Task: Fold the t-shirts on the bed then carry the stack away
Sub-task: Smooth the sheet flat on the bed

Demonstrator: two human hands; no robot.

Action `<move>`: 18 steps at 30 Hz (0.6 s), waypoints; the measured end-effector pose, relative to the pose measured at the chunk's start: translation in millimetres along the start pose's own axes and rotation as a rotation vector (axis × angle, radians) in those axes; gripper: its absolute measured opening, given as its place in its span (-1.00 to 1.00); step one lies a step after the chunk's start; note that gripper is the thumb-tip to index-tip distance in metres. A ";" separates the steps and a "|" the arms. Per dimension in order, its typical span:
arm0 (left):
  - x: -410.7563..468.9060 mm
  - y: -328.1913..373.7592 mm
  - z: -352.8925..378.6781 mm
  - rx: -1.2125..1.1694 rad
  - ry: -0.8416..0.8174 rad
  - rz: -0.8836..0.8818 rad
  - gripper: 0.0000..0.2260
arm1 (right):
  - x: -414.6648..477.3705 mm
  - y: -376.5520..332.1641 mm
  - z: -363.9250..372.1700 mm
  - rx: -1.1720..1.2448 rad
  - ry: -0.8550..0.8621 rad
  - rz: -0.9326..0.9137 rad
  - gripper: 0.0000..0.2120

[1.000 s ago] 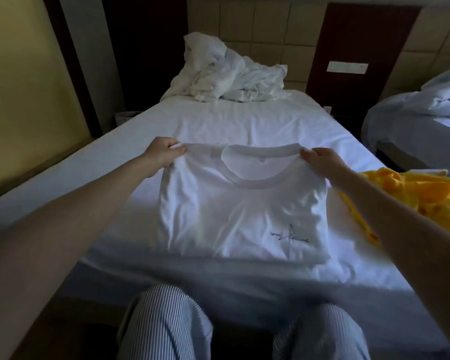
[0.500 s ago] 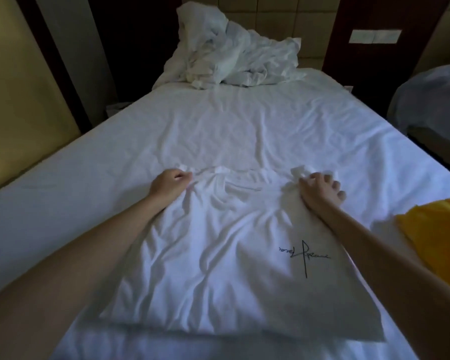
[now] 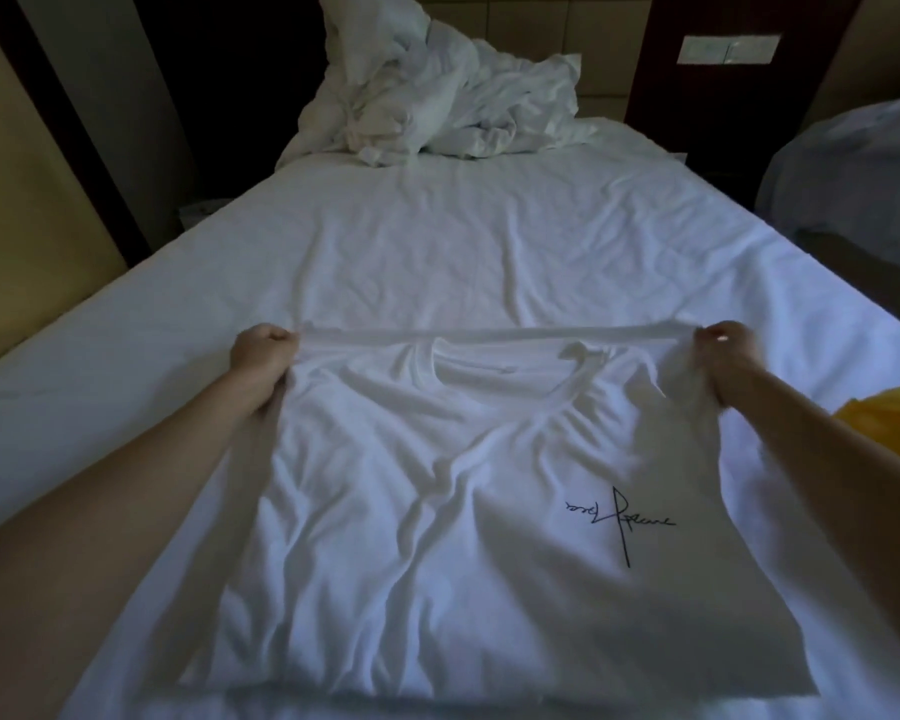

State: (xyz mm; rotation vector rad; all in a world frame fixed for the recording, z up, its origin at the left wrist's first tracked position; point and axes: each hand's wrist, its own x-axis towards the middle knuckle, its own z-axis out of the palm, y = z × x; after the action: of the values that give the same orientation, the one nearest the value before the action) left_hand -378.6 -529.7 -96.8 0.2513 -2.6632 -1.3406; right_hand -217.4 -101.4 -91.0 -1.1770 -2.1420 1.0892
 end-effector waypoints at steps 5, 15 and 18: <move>-24.3 -4.5 -7.6 0.010 -0.068 0.058 -0.70 | -35.2 4.1 -6.2 -0.045 -0.134 -0.092 -0.44; -119.2 -36.8 -55.1 0.170 -0.155 0.156 -0.89 | -105.3 38.7 -55.6 -0.047 -0.160 0.014 -0.73; -133.8 -43.9 -71.3 0.107 -0.159 0.117 -0.89 | -111.1 49.2 -73.2 -0.011 -0.091 0.021 -0.83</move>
State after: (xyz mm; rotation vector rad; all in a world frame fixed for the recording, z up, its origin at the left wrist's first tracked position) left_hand -229.8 -582.2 -97.8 0.0002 -2.8338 -1.2329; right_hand -84.0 -149.3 -90.9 -1.1781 -2.2114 1.1620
